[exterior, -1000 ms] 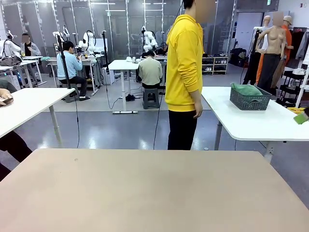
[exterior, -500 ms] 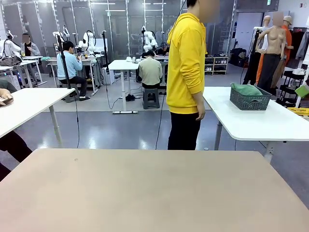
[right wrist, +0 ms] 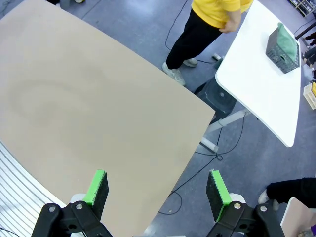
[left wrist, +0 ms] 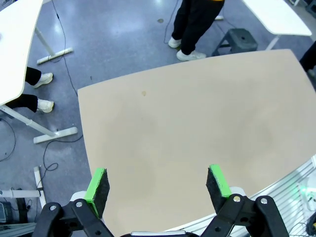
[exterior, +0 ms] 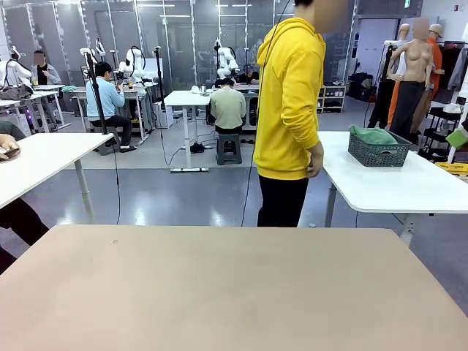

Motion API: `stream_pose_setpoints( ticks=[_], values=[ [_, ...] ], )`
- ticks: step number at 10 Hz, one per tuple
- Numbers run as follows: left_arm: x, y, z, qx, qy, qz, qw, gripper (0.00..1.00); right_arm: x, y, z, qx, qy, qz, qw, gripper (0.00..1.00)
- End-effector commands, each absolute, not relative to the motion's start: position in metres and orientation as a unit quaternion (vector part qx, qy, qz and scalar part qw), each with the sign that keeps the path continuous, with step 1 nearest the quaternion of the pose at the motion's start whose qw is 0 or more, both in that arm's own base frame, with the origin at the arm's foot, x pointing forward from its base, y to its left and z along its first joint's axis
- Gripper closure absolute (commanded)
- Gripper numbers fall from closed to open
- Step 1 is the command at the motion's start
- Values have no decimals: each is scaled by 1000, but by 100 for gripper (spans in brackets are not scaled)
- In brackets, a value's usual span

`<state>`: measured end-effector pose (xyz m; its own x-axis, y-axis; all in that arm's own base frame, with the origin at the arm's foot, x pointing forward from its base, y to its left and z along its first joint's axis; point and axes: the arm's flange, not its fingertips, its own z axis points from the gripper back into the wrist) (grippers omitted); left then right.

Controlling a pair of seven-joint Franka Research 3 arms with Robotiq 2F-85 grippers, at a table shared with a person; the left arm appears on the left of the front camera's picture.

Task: Fold the towels and place them in the basket.
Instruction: When a person lays out a Towel with hook on the table, fold it in half twice.

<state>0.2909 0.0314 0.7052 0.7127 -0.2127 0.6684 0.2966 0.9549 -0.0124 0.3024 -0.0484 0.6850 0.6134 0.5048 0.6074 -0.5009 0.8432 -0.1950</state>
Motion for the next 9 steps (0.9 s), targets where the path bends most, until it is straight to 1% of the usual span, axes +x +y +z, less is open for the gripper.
stream_pose_setpoints(
  ticks=[1,9],
  values=[
    [291,31,707,-58,-356,-138,923,0,301,-48,686,-3,-341,280,897,0],
    [291,31,707,-58,-356,-138,923,0,301,-48,686,-3,-341,280,897,0]
  ],
)
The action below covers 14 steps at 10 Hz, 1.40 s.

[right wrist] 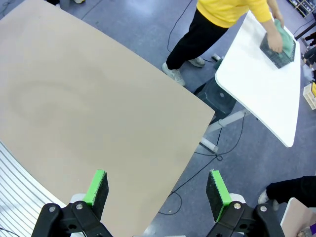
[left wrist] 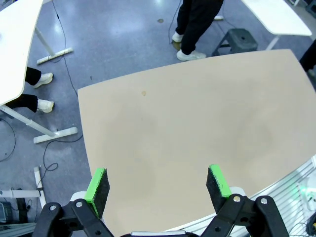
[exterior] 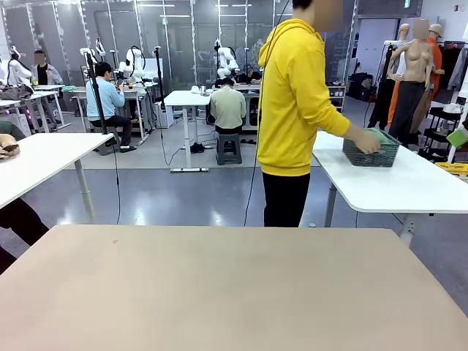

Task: Fold the towels and place them in the basket.
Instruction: When a person lays out a Towel with hook on the table, fold it in half twice.

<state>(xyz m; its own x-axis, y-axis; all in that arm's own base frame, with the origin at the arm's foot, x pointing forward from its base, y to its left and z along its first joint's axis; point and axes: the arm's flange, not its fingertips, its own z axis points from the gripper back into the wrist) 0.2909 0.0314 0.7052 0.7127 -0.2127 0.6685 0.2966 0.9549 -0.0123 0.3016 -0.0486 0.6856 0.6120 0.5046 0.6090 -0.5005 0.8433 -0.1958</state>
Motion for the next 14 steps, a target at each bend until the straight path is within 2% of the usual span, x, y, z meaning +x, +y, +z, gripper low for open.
stream_pose_setpoints(
  ticks=[1,8,9,11,14],
  values=[
    [291,31,707,-58,-356,-138,923,0,301,-48,686,-3,-341,280,897,0],
    [291,31,705,-59,-353,-138,923,0,302,-49,686,-3,-340,280,898,0],
    [297,24,718,-51,-341,-149,927,0,306,-44,701,-3,-337,309,889,0],
    [295,10,721,-91,-327,-161,927,0,302,-29,706,47,-345,314,883,0],
    [291,-7,732,-86,-332,-164,925,0,300,-25,706,29,-342,324,882,0]
  ],
)
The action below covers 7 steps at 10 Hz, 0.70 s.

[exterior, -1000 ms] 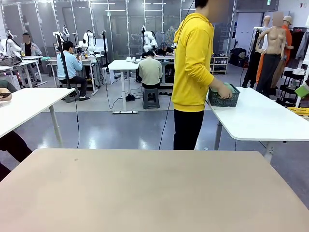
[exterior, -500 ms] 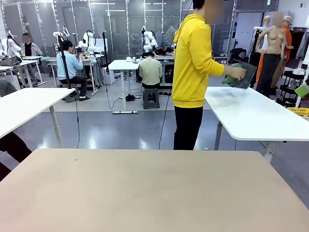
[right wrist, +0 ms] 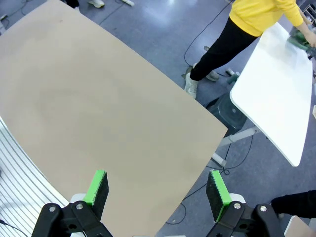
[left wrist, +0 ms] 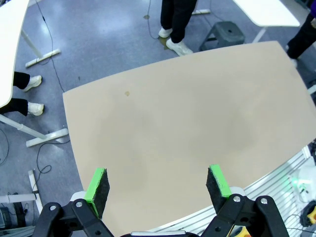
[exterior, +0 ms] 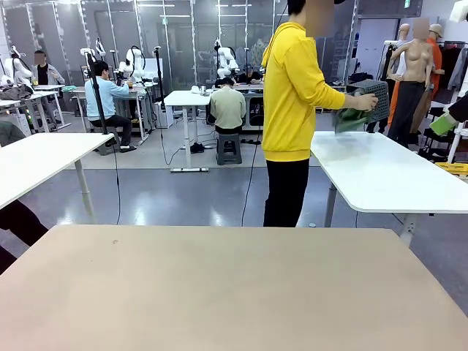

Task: Fold the towels and place them in the basket.
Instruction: When a person lays out a Towel with hook on the table, fold it in half twice.

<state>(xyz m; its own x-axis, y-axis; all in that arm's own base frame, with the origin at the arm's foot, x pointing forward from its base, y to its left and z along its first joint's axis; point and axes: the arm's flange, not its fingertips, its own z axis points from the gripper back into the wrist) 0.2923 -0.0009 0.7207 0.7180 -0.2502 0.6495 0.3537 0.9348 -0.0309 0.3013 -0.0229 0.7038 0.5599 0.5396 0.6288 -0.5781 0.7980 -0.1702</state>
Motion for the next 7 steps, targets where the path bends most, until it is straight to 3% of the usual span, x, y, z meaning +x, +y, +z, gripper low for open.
stream_pose_setpoints(
  ticks=[1,7],
  values=[
    [291,-12,733,-78,-329,-169,926,0,300,-25,705,25,-340,325,882,0],
    [290,-11,728,-71,-339,-169,923,0,301,-23,703,28,-344,317,883,0]
  ],
)
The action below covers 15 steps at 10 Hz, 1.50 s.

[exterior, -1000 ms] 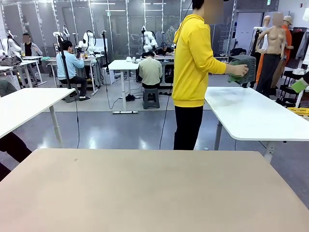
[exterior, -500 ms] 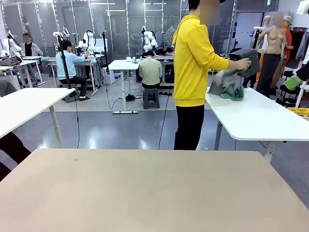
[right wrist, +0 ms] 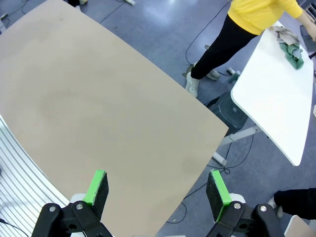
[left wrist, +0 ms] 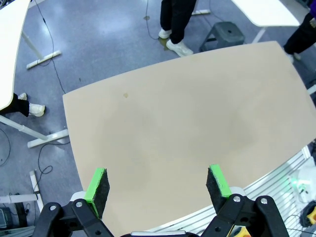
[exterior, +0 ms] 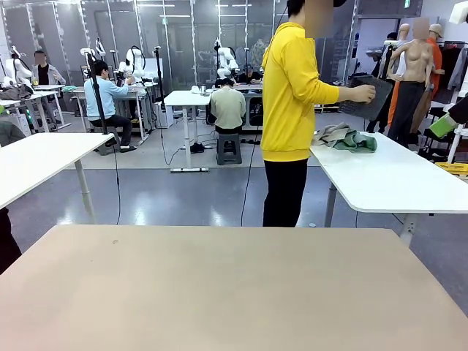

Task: Fold the towels and place them in the basket.
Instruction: When a person lays out a Towel with hook on the table, fold it in half twice.

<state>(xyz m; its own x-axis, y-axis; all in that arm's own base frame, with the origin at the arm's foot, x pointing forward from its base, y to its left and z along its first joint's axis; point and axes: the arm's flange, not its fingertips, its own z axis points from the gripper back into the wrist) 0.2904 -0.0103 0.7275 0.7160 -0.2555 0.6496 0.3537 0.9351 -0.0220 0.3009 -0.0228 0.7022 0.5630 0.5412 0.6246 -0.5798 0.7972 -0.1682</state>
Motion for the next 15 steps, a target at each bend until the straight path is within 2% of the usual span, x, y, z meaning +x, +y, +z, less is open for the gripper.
stream_pose_setpoints(
  ticks=[1,15],
  values=[
    [290,-11,728,-71,-339,-169,923,0,301,-23,703,28,-344,317,883,0],
    [290,-11,728,-71,-339,-169,923,0,301,-23,703,28,-344,317,883,0]
  ],
)
